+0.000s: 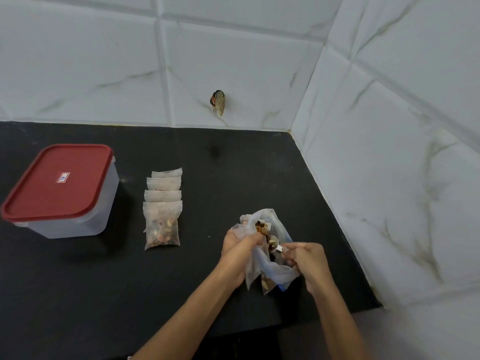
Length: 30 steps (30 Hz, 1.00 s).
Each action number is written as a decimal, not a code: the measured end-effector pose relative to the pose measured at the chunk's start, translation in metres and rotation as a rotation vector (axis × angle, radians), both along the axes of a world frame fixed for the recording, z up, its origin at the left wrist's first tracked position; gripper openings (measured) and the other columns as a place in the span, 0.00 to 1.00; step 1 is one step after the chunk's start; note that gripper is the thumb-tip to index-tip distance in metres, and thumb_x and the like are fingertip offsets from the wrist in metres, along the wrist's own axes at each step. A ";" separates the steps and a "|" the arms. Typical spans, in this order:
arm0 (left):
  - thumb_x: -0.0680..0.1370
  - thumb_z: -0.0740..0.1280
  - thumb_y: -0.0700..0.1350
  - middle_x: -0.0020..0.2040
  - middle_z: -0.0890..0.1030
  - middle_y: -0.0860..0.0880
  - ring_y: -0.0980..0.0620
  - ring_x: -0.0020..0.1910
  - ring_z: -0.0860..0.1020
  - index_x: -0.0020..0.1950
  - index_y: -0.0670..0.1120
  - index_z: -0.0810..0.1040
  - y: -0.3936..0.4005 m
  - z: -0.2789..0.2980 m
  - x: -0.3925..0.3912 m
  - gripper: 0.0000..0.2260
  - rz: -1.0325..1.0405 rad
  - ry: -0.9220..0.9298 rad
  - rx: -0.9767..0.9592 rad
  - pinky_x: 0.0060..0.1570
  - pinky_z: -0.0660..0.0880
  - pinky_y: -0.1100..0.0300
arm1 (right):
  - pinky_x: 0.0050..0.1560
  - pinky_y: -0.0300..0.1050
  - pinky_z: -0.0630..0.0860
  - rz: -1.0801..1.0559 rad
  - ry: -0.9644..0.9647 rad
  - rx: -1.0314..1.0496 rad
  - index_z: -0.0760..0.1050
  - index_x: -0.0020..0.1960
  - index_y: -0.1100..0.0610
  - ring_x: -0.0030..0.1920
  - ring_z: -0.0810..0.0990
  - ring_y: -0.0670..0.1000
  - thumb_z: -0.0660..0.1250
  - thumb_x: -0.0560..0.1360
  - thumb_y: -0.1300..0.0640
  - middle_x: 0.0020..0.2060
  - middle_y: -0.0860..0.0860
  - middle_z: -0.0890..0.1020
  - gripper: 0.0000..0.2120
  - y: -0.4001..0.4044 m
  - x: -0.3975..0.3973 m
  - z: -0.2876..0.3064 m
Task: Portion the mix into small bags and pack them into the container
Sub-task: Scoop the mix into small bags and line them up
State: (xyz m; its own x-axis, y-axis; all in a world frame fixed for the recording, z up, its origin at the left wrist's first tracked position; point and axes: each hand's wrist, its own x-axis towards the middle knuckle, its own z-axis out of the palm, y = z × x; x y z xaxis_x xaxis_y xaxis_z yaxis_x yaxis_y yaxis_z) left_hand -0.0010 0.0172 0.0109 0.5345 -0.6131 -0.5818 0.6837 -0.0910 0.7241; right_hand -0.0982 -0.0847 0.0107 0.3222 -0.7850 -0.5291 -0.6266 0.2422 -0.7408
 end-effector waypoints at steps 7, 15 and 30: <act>0.70 0.71 0.35 0.48 0.79 0.40 0.43 0.49 0.81 0.55 0.42 0.72 0.009 -0.005 0.003 0.16 0.025 -0.039 0.027 0.57 0.76 0.40 | 0.37 0.39 0.71 -0.072 -0.186 0.258 0.82 0.46 0.62 0.36 0.73 0.48 0.64 0.74 0.70 0.39 0.57 0.81 0.09 -0.006 -0.007 0.004; 0.66 0.77 0.52 0.49 0.71 0.57 0.61 0.48 0.73 0.54 0.53 0.66 0.020 0.011 0.002 0.25 -0.052 -1.001 0.270 0.42 0.71 0.69 | 0.37 0.41 0.71 -0.119 -0.280 0.166 0.82 0.46 0.64 0.34 0.73 0.49 0.64 0.74 0.70 0.37 0.58 0.81 0.08 -0.003 -0.021 0.019; 0.71 0.72 0.49 0.45 0.73 0.57 0.59 0.44 0.75 0.57 0.54 0.66 -0.009 0.050 -0.012 0.19 -0.216 -1.244 0.332 0.43 0.74 0.65 | 0.32 0.34 0.71 -0.003 -0.413 -0.212 0.83 0.48 0.57 0.32 0.76 0.43 0.66 0.75 0.66 0.34 0.52 0.83 0.09 0.015 -0.025 0.098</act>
State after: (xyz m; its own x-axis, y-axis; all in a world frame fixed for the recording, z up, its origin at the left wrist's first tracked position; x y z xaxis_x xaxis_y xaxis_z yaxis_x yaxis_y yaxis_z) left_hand -0.0132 0.0079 0.0612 0.7302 -0.6774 0.0887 -0.4747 -0.4098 0.7789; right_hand -0.1229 -0.0699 0.1087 0.4698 -0.8633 -0.1846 -0.2679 0.0599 -0.9616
